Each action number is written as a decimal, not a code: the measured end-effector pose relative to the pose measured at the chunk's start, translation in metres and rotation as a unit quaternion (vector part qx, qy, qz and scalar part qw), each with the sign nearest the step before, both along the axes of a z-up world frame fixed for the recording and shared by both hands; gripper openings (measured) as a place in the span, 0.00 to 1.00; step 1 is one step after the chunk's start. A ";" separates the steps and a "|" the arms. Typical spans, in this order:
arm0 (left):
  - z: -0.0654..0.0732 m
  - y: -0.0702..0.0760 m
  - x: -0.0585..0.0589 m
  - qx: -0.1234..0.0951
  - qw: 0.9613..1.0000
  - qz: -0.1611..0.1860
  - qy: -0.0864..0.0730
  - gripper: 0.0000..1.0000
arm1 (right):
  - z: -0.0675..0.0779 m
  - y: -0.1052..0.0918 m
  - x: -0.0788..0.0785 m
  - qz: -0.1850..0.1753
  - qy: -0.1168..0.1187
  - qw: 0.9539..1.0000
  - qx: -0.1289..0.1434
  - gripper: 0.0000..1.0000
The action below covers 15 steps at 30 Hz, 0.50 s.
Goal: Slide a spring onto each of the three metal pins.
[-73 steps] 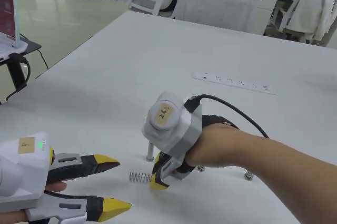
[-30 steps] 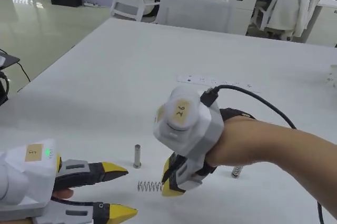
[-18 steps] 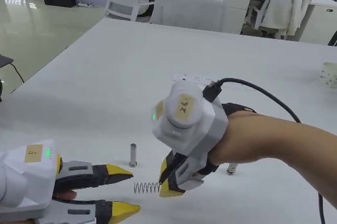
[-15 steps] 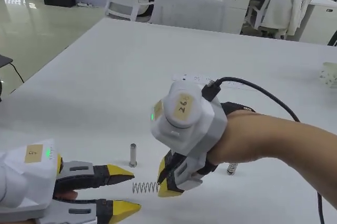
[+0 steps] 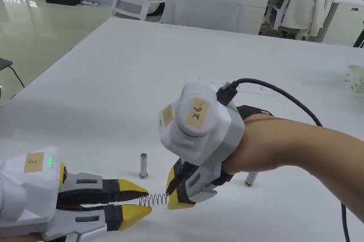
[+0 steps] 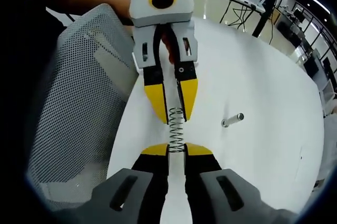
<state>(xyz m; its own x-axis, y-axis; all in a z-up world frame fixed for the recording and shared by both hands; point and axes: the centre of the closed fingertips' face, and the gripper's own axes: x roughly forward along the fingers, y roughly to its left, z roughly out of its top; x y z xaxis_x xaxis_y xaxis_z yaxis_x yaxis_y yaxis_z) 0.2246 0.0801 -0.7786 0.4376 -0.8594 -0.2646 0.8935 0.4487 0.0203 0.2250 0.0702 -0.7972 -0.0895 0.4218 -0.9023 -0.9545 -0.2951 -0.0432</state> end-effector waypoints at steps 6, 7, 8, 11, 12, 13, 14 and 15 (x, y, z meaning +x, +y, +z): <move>0.000 -0.001 0.000 0.000 1.000 -0.004 0.001 0.02 | 0.001 -0.001 0.002 0.006 -0.007 1.000 0.003 0.08; 0.000 -0.001 0.000 0.000 1.000 -0.004 0.001 0.02 | 0.001 -0.001 0.002 0.007 -0.007 1.000 0.003 0.08; 0.000 -0.002 0.000 -0.001 1.000 -0.004 0.001 0.02 | 0.001 -0.001 0.002 0.007 -0.008 1.000 0.004 0.08; 0.001 -0.002 0.000 -0.001 1.000 -0.007 0.001 0.02 | 0.002 -0.001 0.001 0.008 -0.009 1.000 0.004 0.08; 0.001 -0.002 -0.001 0.000 1.000 -0.008 0.001 0.02 | 0.002 -0.001 0.000 0.006 -0.007 1.000 0.004 0.09; 0.001 -0.002 -0.001 -0.001 1.000 -0.010 0.002 0.02 | 0.002 -0.001 0.000 0.005 -0.005 1.000 0.004 0.09; 0.001 -0.002 -0.001 -0.001 1.000 -0.010 0.002 0.02 | 0.003 0.000 0.000 0.002 -0.005 1.000 0.005 0.09; 0.001 -0.002 -0.001 -0.002 1.000 -0.010 0.003 0.02 | 0.003 0.000 0.000 -0.001 -0.004 1.000 0.006 0.09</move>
